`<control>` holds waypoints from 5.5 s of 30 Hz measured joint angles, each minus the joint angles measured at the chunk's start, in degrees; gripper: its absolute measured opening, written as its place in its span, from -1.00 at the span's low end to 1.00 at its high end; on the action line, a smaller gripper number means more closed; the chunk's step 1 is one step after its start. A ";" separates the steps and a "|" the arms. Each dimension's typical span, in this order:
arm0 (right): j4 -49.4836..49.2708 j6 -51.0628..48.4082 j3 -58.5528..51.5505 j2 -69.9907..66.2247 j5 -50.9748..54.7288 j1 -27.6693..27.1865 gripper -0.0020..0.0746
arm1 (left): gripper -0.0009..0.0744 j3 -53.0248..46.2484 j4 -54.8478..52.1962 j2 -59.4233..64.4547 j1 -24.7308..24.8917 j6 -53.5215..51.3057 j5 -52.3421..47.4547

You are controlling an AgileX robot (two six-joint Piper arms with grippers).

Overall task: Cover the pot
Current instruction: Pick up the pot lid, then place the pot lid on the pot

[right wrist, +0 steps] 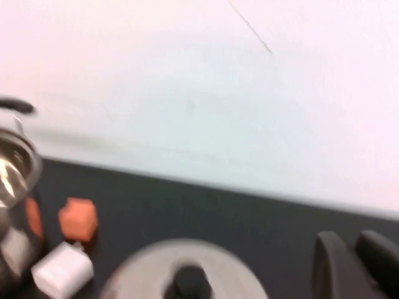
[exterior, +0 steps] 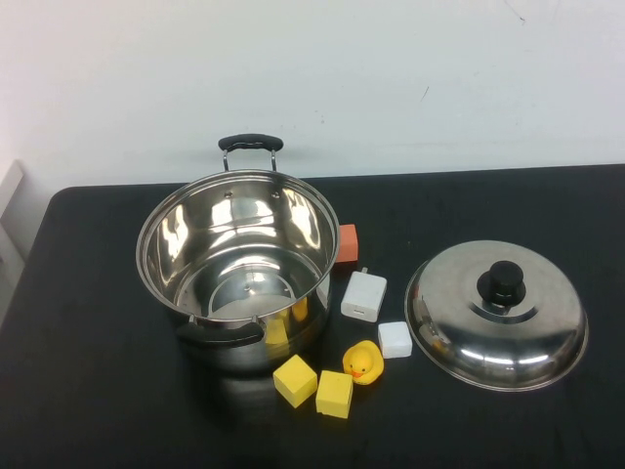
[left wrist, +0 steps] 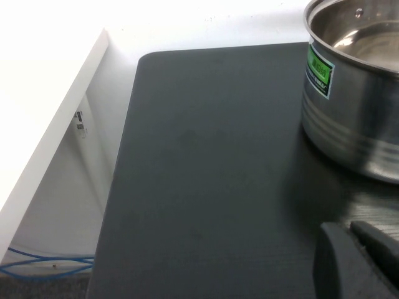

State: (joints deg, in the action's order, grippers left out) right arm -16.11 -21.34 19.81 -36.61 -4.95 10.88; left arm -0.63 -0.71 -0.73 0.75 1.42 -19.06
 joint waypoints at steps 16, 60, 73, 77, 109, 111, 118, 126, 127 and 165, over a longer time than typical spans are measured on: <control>9.71 15.70 0.53 -42.23 -50.18 9.86 0.36 | -0.98 0.00 0.00 0.00 0.00 0.00 0.00; 11.39 23.17 12.19 -50.39 -44.93 9.99 -0.02 | -0.98 0.00 0.00 0.00 0.00 0.00 0.00; 40.41 45.13 41.17 -58.21 -27.41 19.54 -0.02 | -0.98 0.00 0.00 0.00 0.00 0.00 0.00; 41.33 45.25 51.71 -67.66 -22.66 23.77 -0.02 | -0.98 0.00 0.00 0.00 0.00 0.00 0.00; 11.90 14.51 69.43 -88.32 -15.01 33.53 -0.02 | -0.98 0.00 0.00 -0.10 0.00 0.00 0.05; 11.53 14.51 69.43 -88.44 -15.01 33.53 -0.02 | -0.98 0.00 0.00 -0.10 0.00 0.00 0.05; 10.81 14.51 69.43 -88.94 -15.47 33.07 -0.02 | -0.98 0.00 0.00 -0.10 0.00 0.00 0.05; 10.81 14.51 69.43 -88.94 -15.47 32.44 -0.02 | -0.98 0.00 0.00 -0.10 0.00 0.00 0.05; 10.81 15.05 69.43 -88.94 -15.47 32.35 -0.02 | -0.98 0.00 0.00 -0.10 0.00 0.00 0.05; 12.94 21.34 70.05 -88.36 -11.12 33.03 -0.02 | -0.98 0.00 0.00 -0.10 0.00 0.00 0.05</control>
State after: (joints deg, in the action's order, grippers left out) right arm -3.17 0.00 89.86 -124.96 -16.07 43.91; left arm -0.63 -0.71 -0.83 0.75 1.42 -19.01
